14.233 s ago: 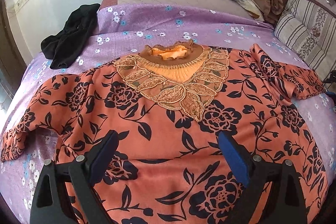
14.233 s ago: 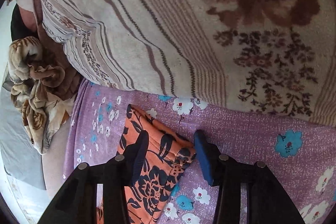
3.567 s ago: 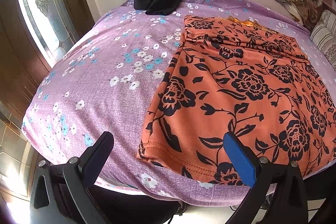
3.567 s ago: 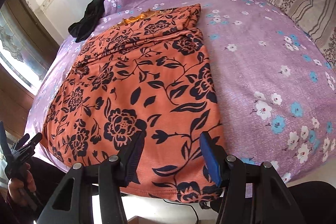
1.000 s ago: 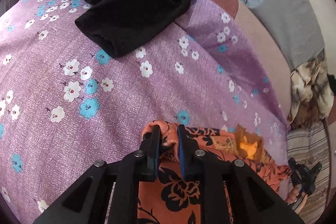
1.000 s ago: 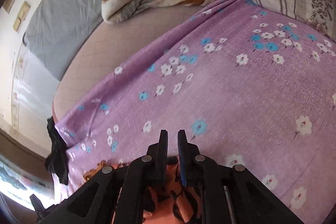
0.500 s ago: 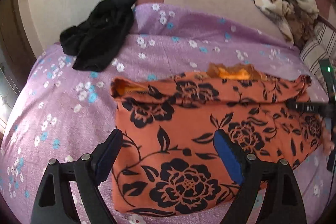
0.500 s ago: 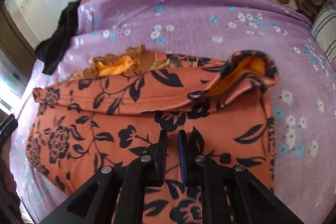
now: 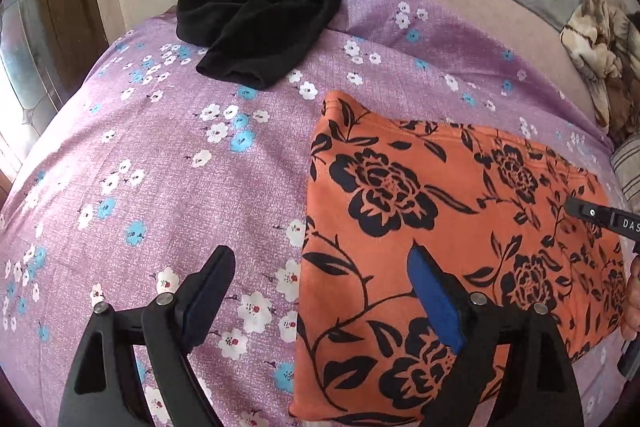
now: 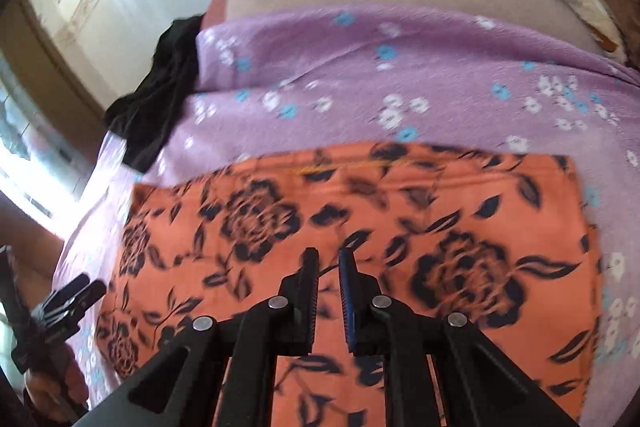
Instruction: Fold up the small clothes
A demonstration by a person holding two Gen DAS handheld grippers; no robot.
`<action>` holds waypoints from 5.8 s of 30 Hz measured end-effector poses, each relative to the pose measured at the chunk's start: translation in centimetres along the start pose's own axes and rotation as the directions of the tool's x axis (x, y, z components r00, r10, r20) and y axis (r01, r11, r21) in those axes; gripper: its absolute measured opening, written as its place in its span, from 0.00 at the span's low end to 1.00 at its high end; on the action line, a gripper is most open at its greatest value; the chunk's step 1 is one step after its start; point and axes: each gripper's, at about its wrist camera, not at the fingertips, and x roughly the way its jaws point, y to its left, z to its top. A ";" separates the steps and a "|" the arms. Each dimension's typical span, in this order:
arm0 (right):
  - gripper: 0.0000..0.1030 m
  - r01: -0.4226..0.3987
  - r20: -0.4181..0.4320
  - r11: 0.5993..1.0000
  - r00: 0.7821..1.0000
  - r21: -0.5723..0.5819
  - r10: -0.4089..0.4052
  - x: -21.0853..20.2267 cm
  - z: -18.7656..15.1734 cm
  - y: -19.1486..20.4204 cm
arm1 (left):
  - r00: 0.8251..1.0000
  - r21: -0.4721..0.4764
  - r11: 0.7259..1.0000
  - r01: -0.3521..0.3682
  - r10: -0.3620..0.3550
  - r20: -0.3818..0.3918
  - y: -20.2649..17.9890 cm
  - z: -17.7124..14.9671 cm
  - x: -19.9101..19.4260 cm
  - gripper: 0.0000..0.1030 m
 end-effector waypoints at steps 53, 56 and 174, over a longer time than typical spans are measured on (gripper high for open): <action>0.17 0.065 0.111 0.998 0.991 0.026 -0.067 -11.0 -12.0 -2.1 | 0.920 -0.015 0.994 -0.111 0.108 0.376 -6.9 -1.2 -16.4 0.92; 0.17 0.074 0.114 0.997 0.991 0.017 -0.076 -10.4 -11.4 -2.1 | 0.920 -0.008 0.992 -0.122 0.116 0.374 -7.0 -0.7 -15.8 0.92; 0.15 -0.262 0.325 0.824 0.940 0.503 0.101 -10.9 -13.3 -11.3 | 0.928 -0.475 0.801 0.363 -0.355 0.112 0.3 -8.0 -4.8 0.19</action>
